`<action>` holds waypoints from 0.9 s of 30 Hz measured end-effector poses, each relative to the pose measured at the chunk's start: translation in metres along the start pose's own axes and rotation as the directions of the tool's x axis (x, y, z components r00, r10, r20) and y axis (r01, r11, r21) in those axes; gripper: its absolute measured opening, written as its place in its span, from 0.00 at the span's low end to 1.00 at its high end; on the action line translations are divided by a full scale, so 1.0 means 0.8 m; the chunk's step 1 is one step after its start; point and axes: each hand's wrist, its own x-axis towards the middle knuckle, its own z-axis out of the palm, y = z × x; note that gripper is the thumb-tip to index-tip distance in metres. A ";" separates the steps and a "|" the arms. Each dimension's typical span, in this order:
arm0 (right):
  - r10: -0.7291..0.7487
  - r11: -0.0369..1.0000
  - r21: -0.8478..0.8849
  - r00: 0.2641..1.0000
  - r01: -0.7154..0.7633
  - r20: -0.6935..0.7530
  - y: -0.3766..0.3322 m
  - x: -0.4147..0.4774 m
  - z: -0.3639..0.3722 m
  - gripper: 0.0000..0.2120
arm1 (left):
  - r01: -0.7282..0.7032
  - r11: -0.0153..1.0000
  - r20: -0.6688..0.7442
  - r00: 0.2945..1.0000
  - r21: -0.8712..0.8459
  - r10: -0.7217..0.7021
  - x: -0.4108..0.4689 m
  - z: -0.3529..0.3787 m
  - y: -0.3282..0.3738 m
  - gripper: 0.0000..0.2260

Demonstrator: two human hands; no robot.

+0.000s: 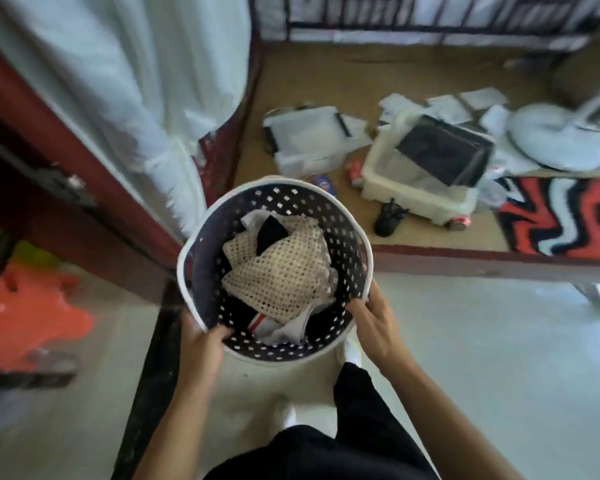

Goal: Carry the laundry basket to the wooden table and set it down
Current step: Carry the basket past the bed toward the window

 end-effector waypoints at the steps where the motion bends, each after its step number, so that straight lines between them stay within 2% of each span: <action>1: 0.016 0.999 0.049 0.999 -0.013 -0.049 0.011 -0.020 -0.015 0.19 | 0.001 1.000 0.068 0.998 0.016 -0.002 -0.007 0.014 0.003 0.27; 4: 0.111 0.983 0.166 0.969 -0.075 -0.221 0.036 -0.078 -0.071 0.18 | -0.004 0.992 0.238 0.971 0.128 -0.027 -0.033 0.064 0.013 0.25; 6: 0.160 0.976 0.195 0.919 -0.093 -0.362 0.045 -0.115 -0.115 0.17 | -0.082 0.976 0.366 0.931 0.203 0.002 -0.056 0.108 0.019 0.27; 10: 0.234 0.958 0.274 0.772 -0.081 -0.591 0.081 -0.178 -0.214 0.15 | -0.280 0.906 0.623 0.782 0.316 0.025 -0.135 0.219 0.033 0.31; 13: 0.277 0.947 0.315 0.664 -0.065 -0.694 0.114 -0.219 -0.291 0.14 | -0.365 0.873 0.743 0.669 0.324 0.004 -0.201 0.311 0.030 0.28; 14: 0.289 0.941 0.334 0.633 -0.051 -0.718 0.127 -0.231 -0.318 0.17 | -0.394 0.862 0.783 0.622 0.317 -0.004 -0.224 0.343 0.026 0.28; 17: 0.337 0.918 0.396 0.545 -0.011 -0.768 0.160 -0.262 -0.401 0.24 | -0.447 0.842 0.853 0.521 0.302 -0.029 -0.295 0.440 0.009 0.29; 22: 0.398 0.892 0.452 0.425 0.028 -0.813 0.195 -0.308 -0.530 0.18 | -0.481 0.825 0.896 0.439 0.298 -0.068 -0.400 0.573 -0.021 0.29; 27: 0.419 0.887 0.459 0.337 0.047 -0.843 0.228 -0.317 -0.643 0.24 | -0.475 0.838 0.941 0.316 0.270 -0.124 -0.469 0.678 -0.043 0.32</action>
